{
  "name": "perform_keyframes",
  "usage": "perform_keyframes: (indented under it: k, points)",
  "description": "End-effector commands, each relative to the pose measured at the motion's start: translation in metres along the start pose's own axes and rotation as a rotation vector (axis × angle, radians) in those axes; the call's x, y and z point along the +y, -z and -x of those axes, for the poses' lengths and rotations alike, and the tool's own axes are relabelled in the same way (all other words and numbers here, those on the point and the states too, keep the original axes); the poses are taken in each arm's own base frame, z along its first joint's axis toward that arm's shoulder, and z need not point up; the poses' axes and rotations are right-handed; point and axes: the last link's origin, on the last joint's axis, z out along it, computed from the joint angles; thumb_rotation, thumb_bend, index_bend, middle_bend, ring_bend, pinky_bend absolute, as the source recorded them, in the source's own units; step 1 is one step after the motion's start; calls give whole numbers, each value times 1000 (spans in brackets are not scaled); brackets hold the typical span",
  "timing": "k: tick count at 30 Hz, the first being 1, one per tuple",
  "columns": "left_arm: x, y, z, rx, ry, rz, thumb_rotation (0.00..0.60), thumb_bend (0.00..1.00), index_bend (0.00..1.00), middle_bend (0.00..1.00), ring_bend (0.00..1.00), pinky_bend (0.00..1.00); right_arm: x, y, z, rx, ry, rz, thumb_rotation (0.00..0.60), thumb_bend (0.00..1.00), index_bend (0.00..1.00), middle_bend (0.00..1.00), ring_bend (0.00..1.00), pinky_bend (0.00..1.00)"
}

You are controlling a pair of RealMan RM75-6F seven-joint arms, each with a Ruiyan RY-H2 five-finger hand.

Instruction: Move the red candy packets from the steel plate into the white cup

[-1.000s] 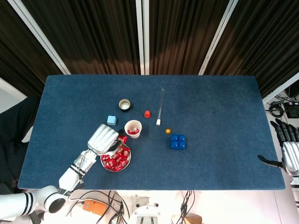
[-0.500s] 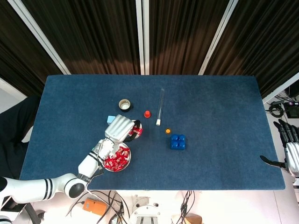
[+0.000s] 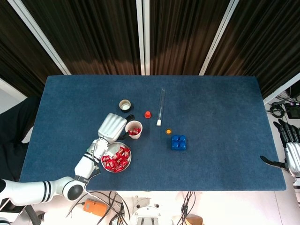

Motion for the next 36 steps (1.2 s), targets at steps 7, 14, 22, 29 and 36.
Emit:
perform_keyframes:
  k: [7, 14, 22, 29, 36]
  points:
    - [-8, 38, -2, 24, 37, 20, 600, 214, 313, 854, 786, 792, -4, -3, -5, 13, 9, -14, 600, 160, 0, 59, 0, 87]
    - [-8, 62, 22, -35, 26, 61, 600, 220, 393, 855, 786, 792, -4, -1, -5, 8, 11, -16, 600, 160, 0, 59, 0, 87]
    - [5, 57, 54, -121, 29, 91, 600, 196, 393, 855, 786, 792, -7, 1, -3, 6, 7, -19, 600, 160, 0, 59, 0, 87]
    - [9, 53, 68, -157, -11, 99, 600, 196, 392, 854, 786, 792, -4, 4, -5, 11, 10, -8, 600, 160, 0, 59, 0, 87]
    - [8, 51, 78, -182, -26, 83, 600, 205, 401, 855, 786, 792, -4, 5, -4, 6, 12, -7, 600, 160, 0, 59, 0, 87]
